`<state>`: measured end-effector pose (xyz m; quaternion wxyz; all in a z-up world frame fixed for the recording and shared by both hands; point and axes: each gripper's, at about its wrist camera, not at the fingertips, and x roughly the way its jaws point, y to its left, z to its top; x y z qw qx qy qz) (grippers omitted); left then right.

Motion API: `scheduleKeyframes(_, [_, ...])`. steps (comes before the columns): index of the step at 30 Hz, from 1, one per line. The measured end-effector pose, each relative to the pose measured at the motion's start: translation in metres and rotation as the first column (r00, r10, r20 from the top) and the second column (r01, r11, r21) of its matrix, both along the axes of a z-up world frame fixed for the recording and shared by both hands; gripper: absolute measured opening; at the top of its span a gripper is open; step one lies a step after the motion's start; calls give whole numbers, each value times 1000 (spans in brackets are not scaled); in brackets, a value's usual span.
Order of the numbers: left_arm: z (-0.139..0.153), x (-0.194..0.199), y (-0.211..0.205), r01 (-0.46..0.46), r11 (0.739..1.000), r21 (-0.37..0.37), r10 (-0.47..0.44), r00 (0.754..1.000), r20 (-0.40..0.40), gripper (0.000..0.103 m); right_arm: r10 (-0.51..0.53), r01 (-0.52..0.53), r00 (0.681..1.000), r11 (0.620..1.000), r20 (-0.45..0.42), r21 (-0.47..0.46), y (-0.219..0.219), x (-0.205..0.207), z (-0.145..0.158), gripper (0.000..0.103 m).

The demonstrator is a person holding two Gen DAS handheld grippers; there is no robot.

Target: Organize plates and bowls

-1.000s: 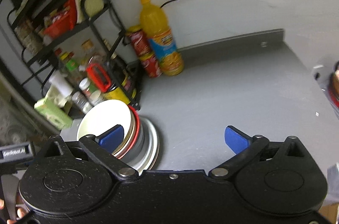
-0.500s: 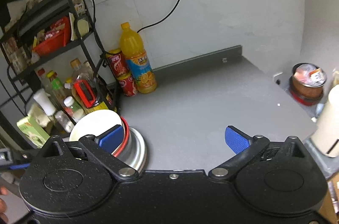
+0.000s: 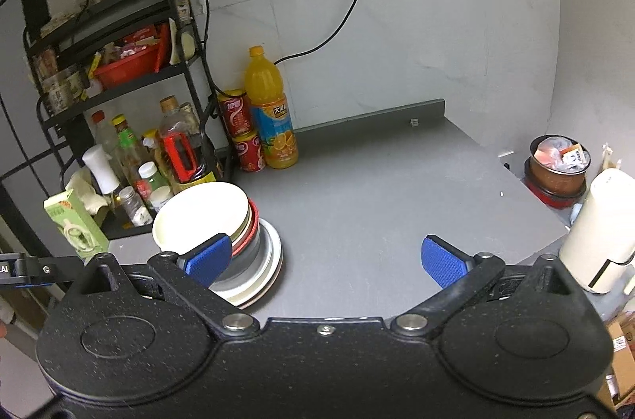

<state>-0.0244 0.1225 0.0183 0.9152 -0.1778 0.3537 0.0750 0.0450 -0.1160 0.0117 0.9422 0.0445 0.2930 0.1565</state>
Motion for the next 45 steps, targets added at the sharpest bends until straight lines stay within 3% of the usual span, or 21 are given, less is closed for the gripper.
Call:
scheduleKeyframes(5, [-1,-15,-8,2,998,65,0,999,-38,91,-14,14,1000,1000,-5,-12,0,-19,-2,103])
scheduleKeyframes(13, [-4,-35,-19,66,988,142,-58,997,-57,100,-34,33,999,999,-27,-16,4,-41,-11,103])
scheduleKeyframes(28, [-23,-55,-14,145,983,116,-136,987,-81,101,-80,78,996,994,-29,-72,17,-78,-23,103])
scheduleKeyframes(45, [-30,-64,5,161,982,99,-152,984,-94,101,-94,92,995,993,-28,-80,31,-94,-19,103])
